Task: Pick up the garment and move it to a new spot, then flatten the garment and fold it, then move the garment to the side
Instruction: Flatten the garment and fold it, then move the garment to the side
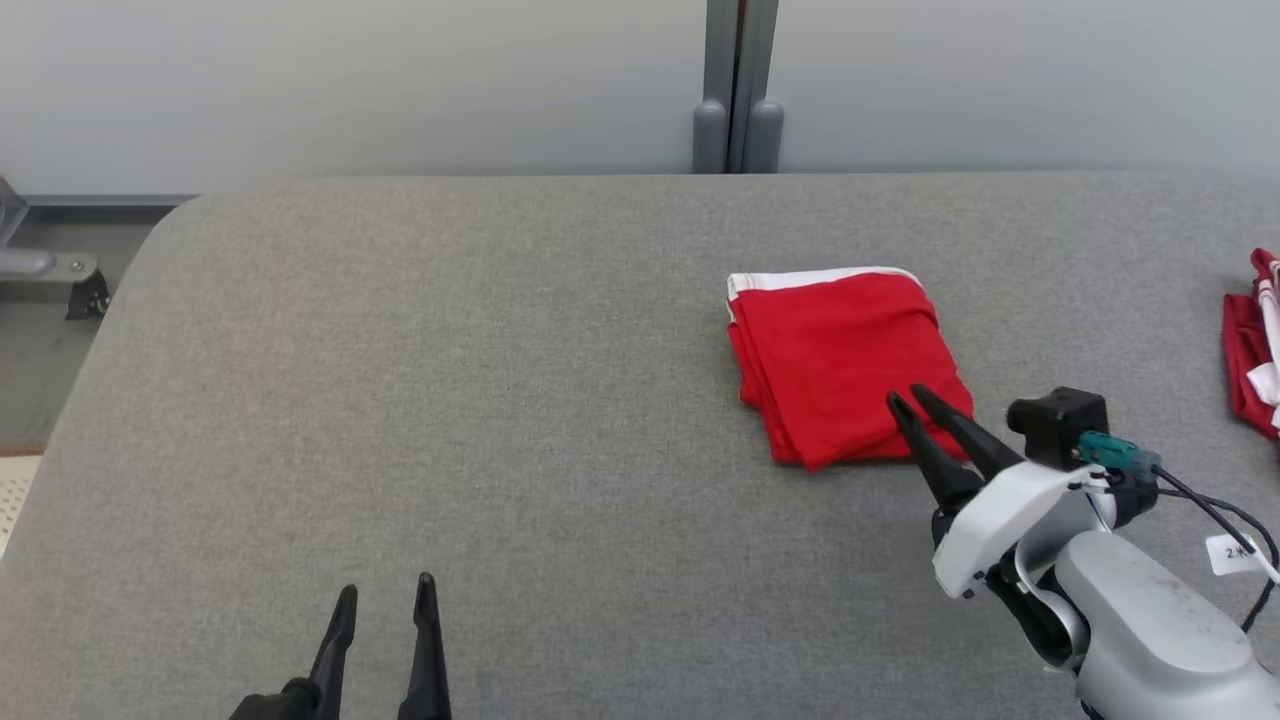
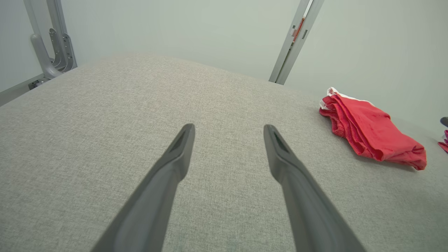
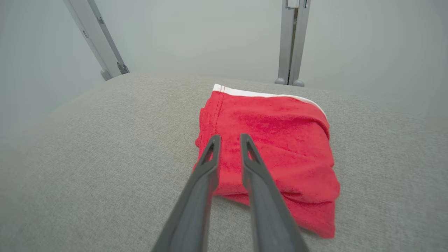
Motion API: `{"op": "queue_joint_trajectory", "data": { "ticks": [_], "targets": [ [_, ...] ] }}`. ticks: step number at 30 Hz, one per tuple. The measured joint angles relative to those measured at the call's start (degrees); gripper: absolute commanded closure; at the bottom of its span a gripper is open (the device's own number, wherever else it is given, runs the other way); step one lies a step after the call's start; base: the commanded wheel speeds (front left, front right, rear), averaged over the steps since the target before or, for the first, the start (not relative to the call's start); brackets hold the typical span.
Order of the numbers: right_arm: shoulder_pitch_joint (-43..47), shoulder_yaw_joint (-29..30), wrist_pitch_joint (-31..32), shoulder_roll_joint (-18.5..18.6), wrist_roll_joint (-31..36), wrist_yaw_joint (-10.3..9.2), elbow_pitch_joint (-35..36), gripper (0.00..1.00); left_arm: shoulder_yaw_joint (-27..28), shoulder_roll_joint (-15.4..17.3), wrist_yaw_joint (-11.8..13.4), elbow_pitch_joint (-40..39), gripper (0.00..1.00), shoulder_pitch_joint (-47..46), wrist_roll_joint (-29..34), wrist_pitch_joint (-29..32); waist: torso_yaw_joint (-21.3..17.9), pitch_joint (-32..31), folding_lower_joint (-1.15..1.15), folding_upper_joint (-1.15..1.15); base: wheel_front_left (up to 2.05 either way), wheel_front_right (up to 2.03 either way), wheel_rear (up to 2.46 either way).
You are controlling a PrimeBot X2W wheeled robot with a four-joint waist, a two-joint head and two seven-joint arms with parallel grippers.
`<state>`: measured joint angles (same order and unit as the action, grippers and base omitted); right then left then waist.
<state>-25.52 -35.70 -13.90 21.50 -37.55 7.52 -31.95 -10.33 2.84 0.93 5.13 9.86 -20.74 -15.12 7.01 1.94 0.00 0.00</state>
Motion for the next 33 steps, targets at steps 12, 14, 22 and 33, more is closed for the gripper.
{"op": "queue_joint_trajectory", "data": {
  "ticks": [12,14,22,33],
  "targets": [
    [18.27,24.99,-1.11,-4.68,16.85,0.0,16.9,0.0,6.1,0.0,-2.44,-1.44,0.0,4.73,2.97,0.0,-3.45,-5.01,0.0,0.0,0.0,0.0,0.0],
    [21.92,28.5,-1.11,-6.79,18.35,-0.01,20.28,0.0,6.58,-0.01,-2.66,-1.47,0.0,4.94,3.16,0.0,-3.56,-5.45,0.0,0.0,0.0,0.0,0.0],
    [29.0,32.31,-1.14,-10.16,23.25,0.0,23.91,0.0,6.97,-0.01,-4.01,-1.22,0.0,5.39,3.98,0.0,-3.72,-5.45,0.0,0.0,0.0,0.0,0.0],
    [30.47,35.0,-1.14,-13.28,24.88,0.0,23.48,0.0,6.44,-0.01,-4.72,-1.2,0.0,5.38,4.28,0.0,-3.74,-4.38,0.0,0.0,0.0,0.0,0.0]
  ]
}}
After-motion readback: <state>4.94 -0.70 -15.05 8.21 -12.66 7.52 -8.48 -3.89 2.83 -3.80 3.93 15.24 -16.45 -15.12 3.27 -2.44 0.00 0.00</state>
